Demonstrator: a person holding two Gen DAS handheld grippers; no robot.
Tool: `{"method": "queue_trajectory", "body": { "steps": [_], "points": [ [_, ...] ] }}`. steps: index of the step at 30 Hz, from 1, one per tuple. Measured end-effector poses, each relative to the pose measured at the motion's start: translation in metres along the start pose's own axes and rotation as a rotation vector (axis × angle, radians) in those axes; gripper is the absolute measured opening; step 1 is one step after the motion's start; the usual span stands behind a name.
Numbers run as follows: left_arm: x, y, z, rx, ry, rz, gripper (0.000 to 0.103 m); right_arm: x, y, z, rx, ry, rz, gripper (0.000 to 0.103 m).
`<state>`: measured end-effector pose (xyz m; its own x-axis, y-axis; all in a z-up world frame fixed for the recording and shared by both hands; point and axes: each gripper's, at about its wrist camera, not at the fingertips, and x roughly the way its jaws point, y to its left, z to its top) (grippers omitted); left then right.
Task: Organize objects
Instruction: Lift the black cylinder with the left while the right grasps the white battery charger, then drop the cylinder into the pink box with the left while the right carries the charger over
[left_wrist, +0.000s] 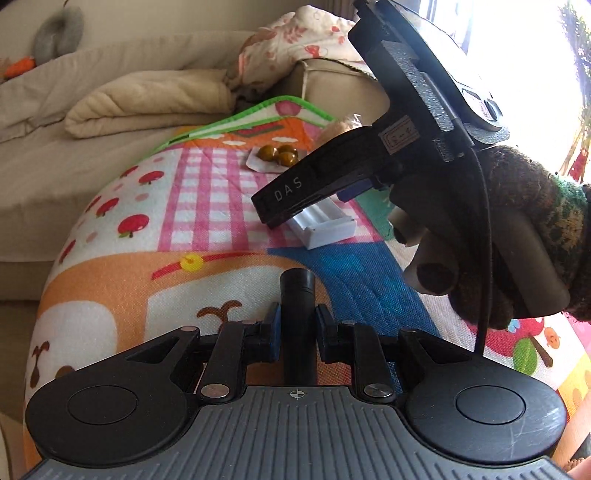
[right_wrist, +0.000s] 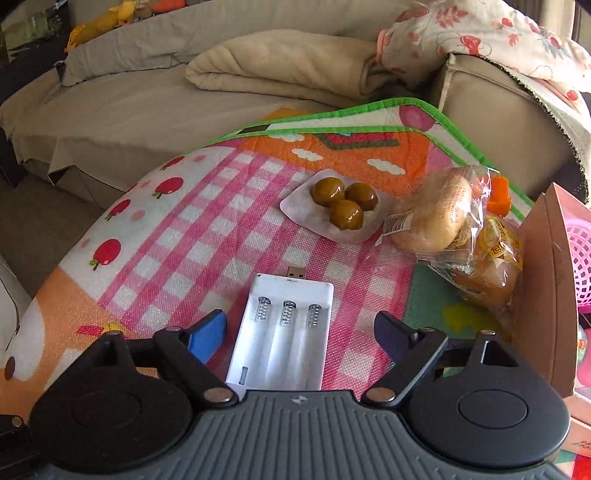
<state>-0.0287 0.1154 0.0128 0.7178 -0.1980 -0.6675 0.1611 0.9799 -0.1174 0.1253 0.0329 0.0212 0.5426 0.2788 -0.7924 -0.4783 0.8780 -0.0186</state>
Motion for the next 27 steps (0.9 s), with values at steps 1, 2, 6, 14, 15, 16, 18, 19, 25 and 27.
{"method": "queue_trajectory", "body": {
  "steps": [1,2,6,14,15,16,18,19,25,27],
  "points": [
    [0.0,0.0,-0.001,-0.003,-0.002,-0.001,0.022,-0.003,0.002,-0.001,-0.016,0.001,0.005,0.06],
    [0.0,-0.001,0.0,-0.004,-0.003,-0.001,0.022,-0.007,0.003,-0.002,-0.027,0.007,0.009,0.053],
    [0.0,-0.001,-0.001,-0.002,-0.005,0.004,0.022,-0.022,0.0,-0.012,-0.05,0.014,-0.006,0.049],
    [-0.003,-0.004,-0.002,-0.015,-0.012,-0.015,0.022,-0.073,-0.043,-0.061,0.04,0.0,-0.016,0.049],
    [-0.003,-0.005,-0.002,-0.018,-0.013,-0.042,0.022,-0.084,-0.048,-0.07,0.049,-0.012,-0.023,0.049],
    [-0.005,-0.009,-0.002,-0.006,-0.018,-0.055,0.022,-0.096,-0.054,-0.079,0.056,-0.027,-0.036,0.049],
    [-0.007,-0.023,-0.002,0.051,-0.025,-0.073,0.022,-0.12,-0.064,-0.097,0.065,-0.06,-0.074,0.049],
    [-0.007,-0.031,-0.001,0.07,-0.023,-0.09,0.022,-0.132,-0.069,-0.105,0.072,-0.077,-0.097,0.049],
    [-0.008,-0.078,0.036,0.111,-0.045,-0.249,0.022,-0.191,-0.102,-0.144,0.159,-0.181,-0.197,0.049],
    [-0.009,-0.097,0.064,0.127,-0.09,-0.29,0.022,-0.206,-0.112,-0.152,0.19,-0.214,-0.217,0.049]
  ]
}}
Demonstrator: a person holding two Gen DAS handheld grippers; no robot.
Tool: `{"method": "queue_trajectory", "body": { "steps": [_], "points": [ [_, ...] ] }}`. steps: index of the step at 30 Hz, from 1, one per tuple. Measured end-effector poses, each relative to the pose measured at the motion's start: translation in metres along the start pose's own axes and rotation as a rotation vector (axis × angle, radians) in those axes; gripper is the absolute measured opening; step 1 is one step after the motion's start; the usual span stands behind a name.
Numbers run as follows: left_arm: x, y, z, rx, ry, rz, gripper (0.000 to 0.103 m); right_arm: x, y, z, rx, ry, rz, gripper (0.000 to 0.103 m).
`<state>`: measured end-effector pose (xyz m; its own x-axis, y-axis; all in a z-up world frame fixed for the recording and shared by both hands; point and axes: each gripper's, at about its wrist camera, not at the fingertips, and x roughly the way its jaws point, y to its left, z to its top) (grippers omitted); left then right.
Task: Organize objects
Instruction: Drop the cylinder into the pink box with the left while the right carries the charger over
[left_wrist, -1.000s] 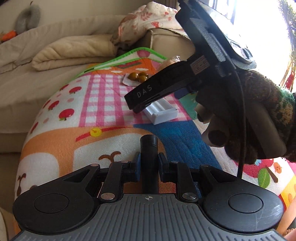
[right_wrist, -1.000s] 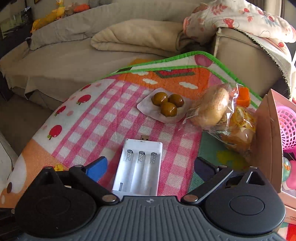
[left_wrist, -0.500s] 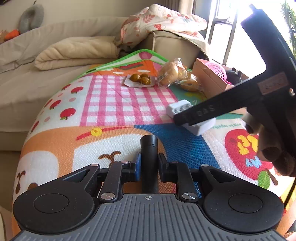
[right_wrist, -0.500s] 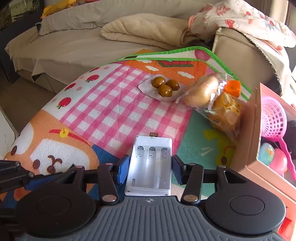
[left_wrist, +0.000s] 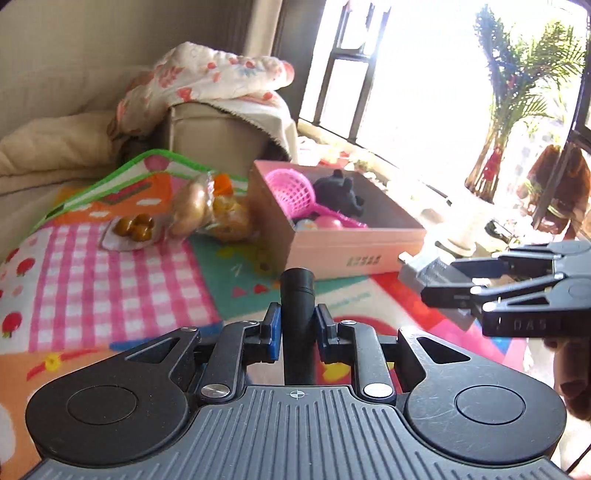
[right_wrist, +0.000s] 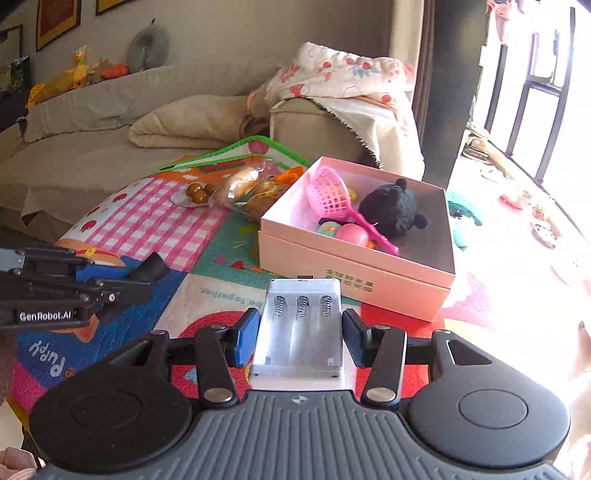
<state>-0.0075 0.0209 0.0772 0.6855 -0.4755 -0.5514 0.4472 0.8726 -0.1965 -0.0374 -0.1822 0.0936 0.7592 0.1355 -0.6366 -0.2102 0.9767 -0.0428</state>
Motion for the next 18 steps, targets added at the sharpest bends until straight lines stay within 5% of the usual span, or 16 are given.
{"method": "queue_trajectory", "body": {
  "steps": [5,9,13,15,18],
  "points": [
    [0.025,-0.03,0.08,0.037,-0.153,-0.023,0.022,-0.019,-0.023,0.002,0.047,-0.079,-0.031,0.049],
    [0.069,-0.032,0.119,-0.013,-0.153,-0.128,0.024,-0.023,-0.037,0.001,0.092,-0.114,-0.04,0.049],
    [0.108,-0.03,0.11,-0.017,-0.138,-0.029,0.025,-0.017,-0.046,-0.004,0.143,-0.115,-0.042,0.049],
    [0.11,-0.021,0.099,-0.062,-0.129,-0.05,0.025,-0.014,-0.05,-0.004,0.158,-0.11,-0.041,0.049],
    [0.1,-0.009,0.075,-0.083,-0.101,-0.039,0.025,-0.004,-0.056,-0.002,0.176,-0.091,-0.038,0.034]
  ]
}}
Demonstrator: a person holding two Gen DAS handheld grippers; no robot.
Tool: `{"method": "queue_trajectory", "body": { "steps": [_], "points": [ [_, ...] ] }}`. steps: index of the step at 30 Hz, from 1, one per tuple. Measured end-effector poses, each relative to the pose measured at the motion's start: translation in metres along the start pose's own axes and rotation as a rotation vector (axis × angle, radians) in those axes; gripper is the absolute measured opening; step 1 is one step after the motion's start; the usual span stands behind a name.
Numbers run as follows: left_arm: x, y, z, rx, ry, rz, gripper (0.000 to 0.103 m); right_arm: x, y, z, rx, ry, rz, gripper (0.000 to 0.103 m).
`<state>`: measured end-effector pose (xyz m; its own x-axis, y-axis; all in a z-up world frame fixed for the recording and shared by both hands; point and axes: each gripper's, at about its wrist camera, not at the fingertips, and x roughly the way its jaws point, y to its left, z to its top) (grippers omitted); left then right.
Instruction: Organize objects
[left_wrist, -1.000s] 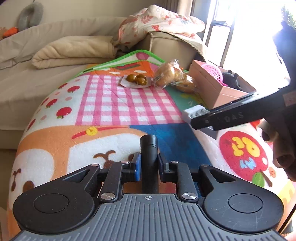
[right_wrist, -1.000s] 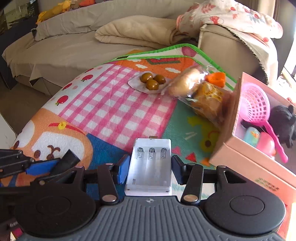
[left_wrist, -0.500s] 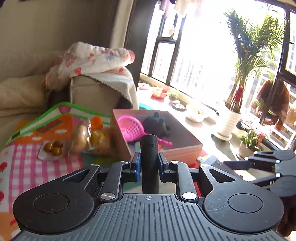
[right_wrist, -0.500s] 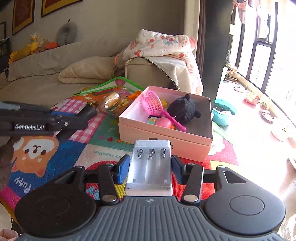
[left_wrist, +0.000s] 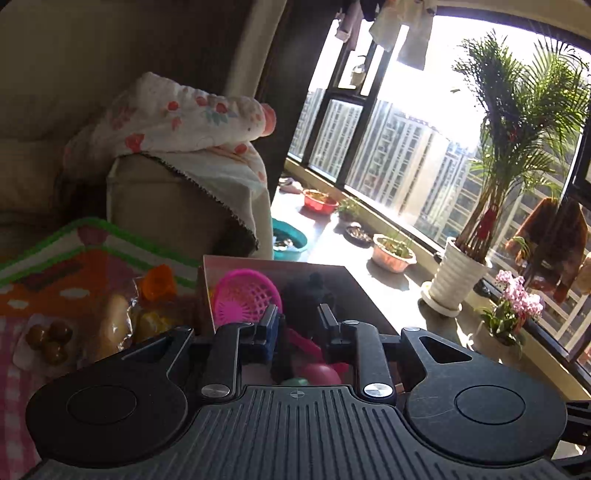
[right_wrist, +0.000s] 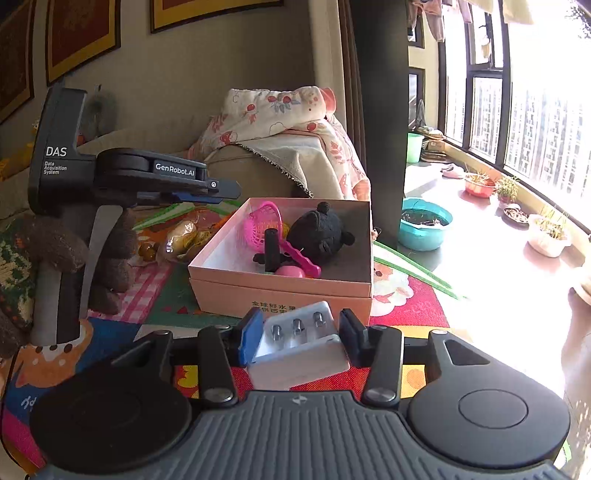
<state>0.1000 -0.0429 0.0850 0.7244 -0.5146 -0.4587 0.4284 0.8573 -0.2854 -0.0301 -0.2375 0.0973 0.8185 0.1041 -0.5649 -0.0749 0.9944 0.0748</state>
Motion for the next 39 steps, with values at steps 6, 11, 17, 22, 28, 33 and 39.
{"method": "queue_trajectory", "body": {
  "steps": [6,11,17,22,28,33,39],
  "points": [
    [-0.042,0.024,-0.05,-0.002,0.078,0.027,0.025,0.015,-0.01,0.022,0.0,-0.021,-0.008,0.034],
    [-0.064,0.027,-0.083,0.008,0.143,0.038,0.025,0.015,-0.031,-0.004,-0.064,0.077,-0.065,0.08],
    [-0.049,0.016,-0.094,-0.008,0.195,-0.044,0.025,0.008,-0.041,-0.064,-0.024,0.252,0.011,0.085],
    [-0.047,0.0,-0.097,0.037,0.205,-0.044,0.025,0.024,-0.02,-0.069,-0.065,0.305,0.022,0.057],
    [-0.056,0.01,-0.103,0.015,0.209,-0.008,0.025,0.021,-0.002,-0.042,-0.116,0.226,0.03,0.049],
    [-0.058,0.018,-0.106,-0.01,0.211,0.008,0.025,0.01,0.0,0.035,-0.065,-0.004,0.029,0.049],
    [-0.063,0.023,-0.106,-0.027,0.197,0.015,0.025,0.037,0.002,0.106,-0.06,-0.149,-0.013,0.058]
  ]
}}
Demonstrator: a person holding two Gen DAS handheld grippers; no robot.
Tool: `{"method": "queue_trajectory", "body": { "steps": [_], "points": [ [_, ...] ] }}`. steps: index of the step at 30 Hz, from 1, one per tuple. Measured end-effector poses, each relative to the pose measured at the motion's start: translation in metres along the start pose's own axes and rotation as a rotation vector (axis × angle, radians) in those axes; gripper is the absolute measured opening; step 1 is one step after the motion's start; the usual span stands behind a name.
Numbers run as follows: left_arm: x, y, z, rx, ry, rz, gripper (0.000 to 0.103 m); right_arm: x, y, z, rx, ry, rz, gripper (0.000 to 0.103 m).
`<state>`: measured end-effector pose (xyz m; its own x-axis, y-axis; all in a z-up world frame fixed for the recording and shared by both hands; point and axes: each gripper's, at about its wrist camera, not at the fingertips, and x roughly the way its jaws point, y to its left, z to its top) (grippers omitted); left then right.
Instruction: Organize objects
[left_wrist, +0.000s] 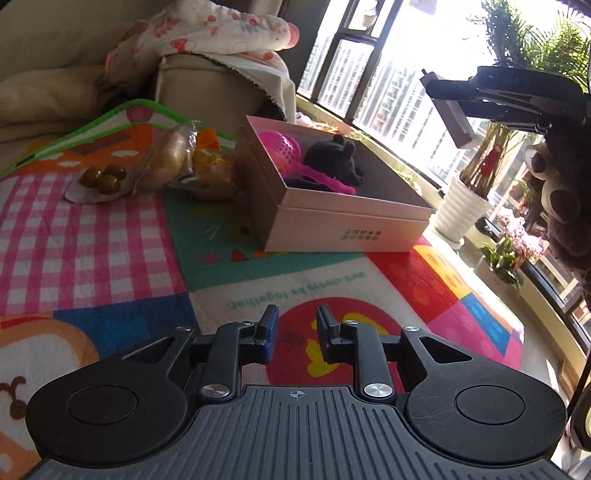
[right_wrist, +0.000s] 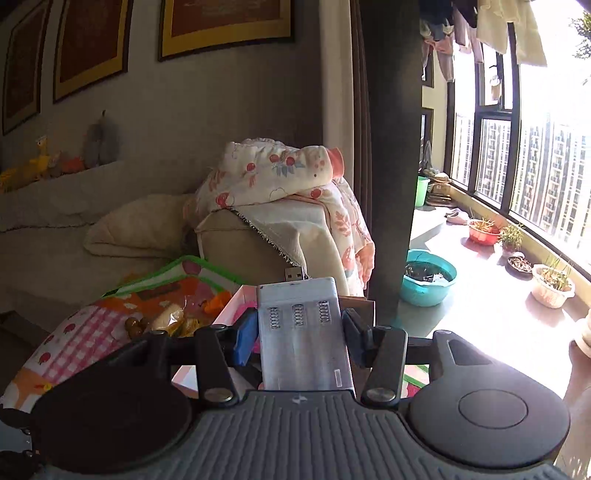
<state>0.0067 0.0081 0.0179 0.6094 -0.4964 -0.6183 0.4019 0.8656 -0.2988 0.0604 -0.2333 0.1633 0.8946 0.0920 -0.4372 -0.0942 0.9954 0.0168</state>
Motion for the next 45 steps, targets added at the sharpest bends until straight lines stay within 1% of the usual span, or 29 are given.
{"method": "queue_trajectory", "body": {
  "steps": [1,2,5,7,8,12,16,20,21,23,27,28,30,33,36,39,40,42,43,44,45],
  "points": [
    [-0.002,0.002,-0.001,-0.003,-0.002,0.006,0.025,0.007,-0.003,0.005,0.017,0.002,-0.009,0.072],
    [-0.003,0.005,-0.002,-0.008,-0.005,0.013,0.025,0.012,-0.006,0.007,0.038,0.003,-0.016,0.076],
    [-0.005,0.016,-0.004,-0.027,-0.008,0.033,0.025,0.021,-0.014,0.005,0.088,0.017,-0.014,0.078],
    [-0.003,0.022,-0.005,-0.038,-0.003,0.048,0.025,0.025,-0.014,-0.006,0.103,0.032,-0.023,0.086],
    [-0.001,0.025,-0.005,-0.042,0.0,0.055,0.025,0.028,-0.013,-0.013,0.102,0.046,-0.029,0.086],
    [0.006,0.028,-0.005,-0.044,0.006,0.076,0.025,0.031,-0.001,-0.049,0.058,0.111,-0.042,0.088],
    [0.013,0.028,-0.006,-0.025,0.0,0.107,0.025,0.027,0.023,-0.087,0.006,0.129,-0.018,0.099],
    [0.015,0.032,-0.001,-0.018,-0.019,0.15,0.025,0.026,0.045,-0.116,0.005,0.147,0.013,0.101],
    [0.015,0.033,0.0,-0.02,-0.025,0.159,0.025,0.027,0.049,-0.121,0.009,0.152,0.022,0.103],
    [0.014,0.037,0.005,-0.027,-0.044,0.176,0.025,0.03,0.056,-0.13,0.013,0.164,0.035,0.103],
    [0.013,0.044,0.012,-0.034,-0.07,0.214,0.025,0.041,0.062,-0.148,0.01,0.208,0.03,0.103],
    [0.014,0.046,0.013,-0.035,-0.072,0.223,0.025,0.043,0.062,-0.15,0.009,0.228,0.027,0.103],
    [0.016,0.049,0.016,-0.038,-0.073,0.232,0.025,0.04,0.062,-0.149,0.016,0.21,0.028,0.103],
    [0.018,0.052,0.022,-0.042,-0.089,0.229,0.025,0.043,0.061,-0.15,0.021,0.228,0.032,0.103],
    [0.018,0.049,0.046,-0.03,-0.128,0.188,0.025,0.044,0.06,-0.15,0.029,0.235,0.033,0.103],
    [0.021,0.047,0.091,0.018,-0.184,0.117,0.025,0.044,0.058,-0.149,0.043,0.236,0.034,0.103],
    [0.029,0.049,0.114,0.031,-0.191,0.079,0.025,0.045,0.057,-0.149,0.047,0.236,0.036,0.103],
    [0.05,0.057,0.153,0.039,-0.163,0.026,0.025,0.044,0.056,-0.15,0.053,0.234,0.037,0.103],
    [0.067,0.063,0.176,0.055,-0.122,0.0,0.025,0.044,0.056,-0.149,0.055,0.233,0.039,0.103],
    [0.082,0.068,0.193,0.069,-0.08,-0.016,0.025,0.044,0.056,-0.15,0.056,0.231,0.039,0.103],
    [0.099,0.074,0.208,0.077,-0.039,-0.012,0.025,0.044,0.056,-0.15,0.057,0.231,0.038,0.103]
  ]
}}
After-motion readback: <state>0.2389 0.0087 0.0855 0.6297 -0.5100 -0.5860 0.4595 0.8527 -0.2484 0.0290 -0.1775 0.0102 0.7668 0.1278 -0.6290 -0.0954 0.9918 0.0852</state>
